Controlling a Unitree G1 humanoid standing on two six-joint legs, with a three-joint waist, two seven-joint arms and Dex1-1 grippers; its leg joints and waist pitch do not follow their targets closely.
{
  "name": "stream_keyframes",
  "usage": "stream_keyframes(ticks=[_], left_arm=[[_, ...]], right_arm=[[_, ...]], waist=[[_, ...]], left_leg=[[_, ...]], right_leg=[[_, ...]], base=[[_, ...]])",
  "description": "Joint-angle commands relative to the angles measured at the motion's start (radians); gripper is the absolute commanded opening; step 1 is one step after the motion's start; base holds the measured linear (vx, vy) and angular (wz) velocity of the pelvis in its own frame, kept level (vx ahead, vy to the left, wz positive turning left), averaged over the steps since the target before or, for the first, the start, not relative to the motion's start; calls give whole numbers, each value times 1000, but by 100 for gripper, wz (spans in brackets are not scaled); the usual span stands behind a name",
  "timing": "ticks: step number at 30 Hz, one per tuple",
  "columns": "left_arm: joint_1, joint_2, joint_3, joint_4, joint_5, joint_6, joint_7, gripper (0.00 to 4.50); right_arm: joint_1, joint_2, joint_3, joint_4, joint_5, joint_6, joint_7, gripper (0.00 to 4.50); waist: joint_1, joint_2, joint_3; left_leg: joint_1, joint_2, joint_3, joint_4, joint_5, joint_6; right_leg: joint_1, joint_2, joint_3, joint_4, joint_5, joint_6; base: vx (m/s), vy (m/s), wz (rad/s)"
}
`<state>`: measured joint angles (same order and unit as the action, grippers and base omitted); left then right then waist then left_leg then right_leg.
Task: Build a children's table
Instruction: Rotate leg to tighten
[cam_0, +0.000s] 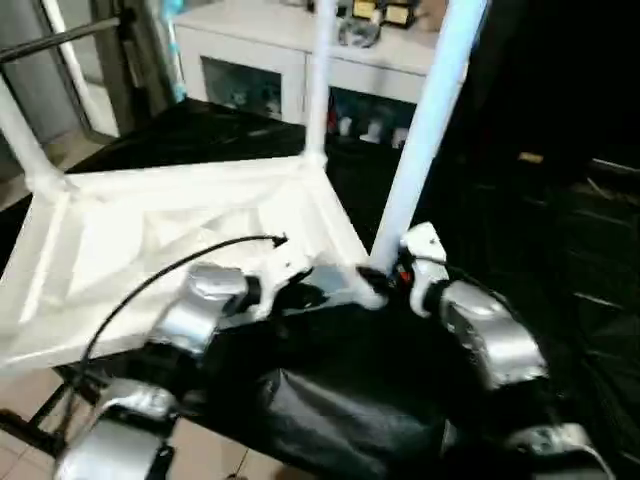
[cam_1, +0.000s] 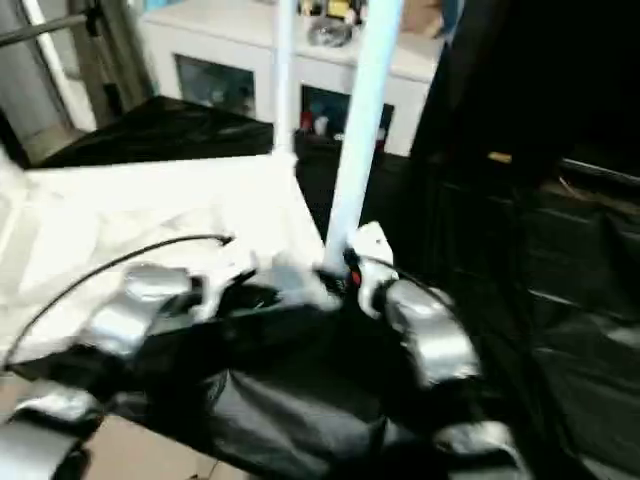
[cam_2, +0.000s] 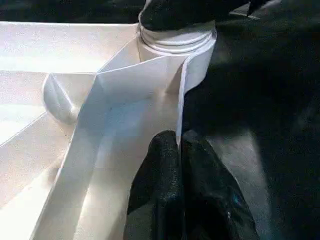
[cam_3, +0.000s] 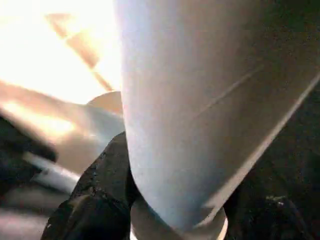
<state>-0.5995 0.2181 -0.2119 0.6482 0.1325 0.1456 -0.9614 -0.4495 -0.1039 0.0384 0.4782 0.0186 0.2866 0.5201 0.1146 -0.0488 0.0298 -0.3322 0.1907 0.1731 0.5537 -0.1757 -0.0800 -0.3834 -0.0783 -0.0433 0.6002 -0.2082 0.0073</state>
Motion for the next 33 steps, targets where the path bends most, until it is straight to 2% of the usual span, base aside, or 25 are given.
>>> stream_keyframes(ticks=[1, 4, 5, 6, 7, 8, 9, 10, 11, 12, 13, 14, 15, 17, 18, 20, 23, 25, 30, 33], left_arm=[[-72, -96, 23, 9, -14, 5, 173, 0], [-83, -131, 15, 22, -13, -1, 177, 0], [-82, -134, 8, 19, -16, -6, 160, 0], [-81, -134, 4, 17, -17, -9, 150, 0], [-78, -128, -1, 13, -19, -13, 134, 0], [-78, -128, -1, 13, -19, -13, 133, 0], [-67, -112, -13, -3, -27, -24, 83, 0], [-63, -104, -18, -9, -30, -27, 64, 0], [-60, -100, -21, -13, -32, -29, 53, 0], [-57, -94, -23, -17, -34, -33, 40, 0], [-43, -66, -33, -37, -42, -46, -26, 0], [-43, -66, -33, -37, -42, -46, -26, 0], [-36, -51, -37, -46, -46, -53, -59, 0], [-29, -34, -40, -58, -53, -51, -94, 0], [-20, -13, -44, -71, -64, -75, -138, 0], [-8, 4, -46, -91, -79, -85, -184, 0], [2, 24, -48, -109, -86, -81, -220, 0], [13, 48, -52, -129, -93, -79, -257, 0], [28, 75, -52, -154, -106, -72, -302, 0], [31, 80, -51, -157, -107, -71, -309, 0]], right_arm=[[30, 102, 94, 112, -43, 71, -46, 198], [12, 129, 90, 138, -22, 21, -7, 198], [11, 131, 84, 125, 9, 32, 34, 254], [10, 130, 82, 117, 18, 40, 48, 254], [12, 120, 92, 104, 19, 34, 74, 274], [12, 120, 92, 104, 19, 34, 74, 274], [19, 91, 122, 75, 17, 10, 127, 298], [23, 79, 133, 63, 19, 4, 155, 298], [26, 70, 139, 54, 22, 0, 176, 315], [30, 61, 145, 42, 28, -3, 202, 315], [52, 5, 179, -20, 56, -9, 340, 315], [52, 5, 179, -20, 56, -9, 340, 315], [62, -25, 196, -49, 67, -10, 403, 315], [71, -59, 215, -78, 76, -1, 464, 315], [82, -99, 232, -109, 88, 11, 535, 315], [89, -131, 246, -132, 93, 20, 593, 315], [97, -158, 255, -152, 96, 25, 645, 315], [104, -184, 270, -170, 98, 36, 690, 315], [105, -200, 283, -186, 103, 48, 723, 315], [105, -201, 287, -189, 104, 51, 727, 293]], waist=[[-6, 7, -22], [-8, 8, -24], [-8, 8, -23], [-8, 12, -24], [-8, 10, -25], [-7, 10, -26], [-5, 10, -25], [-3, 9, -27], [-2, 12, -29], [-1, 11, -29], [2, 10, -34], [7, 10, -39], [8, 9, -37], [7, 7, -39], [14, 6, -45], [16, 4, -44], [25, 7, -46], [31, 7, -44], [29, 8, -38], [29, 7, -38]], left_leg=[[12, 36, -30, -83, -484, -38], [14, 36, -28, -85, -494, -33], [13, 37, -29, -86, -493, -31], [10, 38, -29, -89, -492, -29], [5, 38, -28, -90, -481, -27], [5, 39, -28, -91, -475, -26], [6, 39, -25, -90, -467, -23], [6, 40, -22, -89, -452, -18], [4, 40, -20, -87, -430, -15], [1, 41, -20, -88, -412, -11], [-5, 43, -19, -86, -361, -2], [-2, 44, -17, -81, -338, 7], [0, 44, -8, -75, -309, 26], [-12, 41, -7, -72, -265, 37], [-12, 40, -6, -65, -208, 43], [-16, 39, -1, -55, -136, 75], [-14, 43, -1, -51, -111, 83], [-12, 46, 0, -53, -134, 75], [-9, 48, -3, -65, -213, 35], [-9, 47, -4, -65, -221, 24]], right_leg=[[-1, -76, 36, -117, -593, -69], [-1, -75, 35, -122, -562, -70], [0, -75, 36, -121, -549, -73], [3, -73, 36, -119, -519, -81], [7, -72, 37, -115, -485, -89], [8, -72, 37, -113, -470, -92], [8, -72, 39, -112, -447, -99], [9, -72, 40, -110, -421, -106], [12, -72, 43, -107, -379, -118], [16, -71, 42, -103, -353, -124], [24, -71, 42, -94, -284, -138], [27, -70, 40, -91, -243, -146], [21, -65, 42, -87, -178, -169], [31, -68, 42, -77, -136, -194], [37, -68, 39, -69, -70, -203], [38, -63, 37, -56, 44, -226], [40, -63, 33, -49, 64, -241], [40, -63, 31, -50, 37, -245], [36, -67, 33, -64, -120, -219], [34, -69, 36, -67, -150, -206]], base=[[0, 0, 0], [0, 0, 0], [0, 0, 0], [0, 0, 0], [0, 0, 0], [0, 0, 0], [0, 0, 0], [0, 0, 0], [0, 0, 0], [0, 0, 0], [0, 0, 0], [59, -14, 4], [62, -27, 8], [63, -31, 5], [0, 0, 0], [0, 0, 0], [0, 0, 0], [0, 0, 0], [0, 0, 0], [0, 0, 0]])
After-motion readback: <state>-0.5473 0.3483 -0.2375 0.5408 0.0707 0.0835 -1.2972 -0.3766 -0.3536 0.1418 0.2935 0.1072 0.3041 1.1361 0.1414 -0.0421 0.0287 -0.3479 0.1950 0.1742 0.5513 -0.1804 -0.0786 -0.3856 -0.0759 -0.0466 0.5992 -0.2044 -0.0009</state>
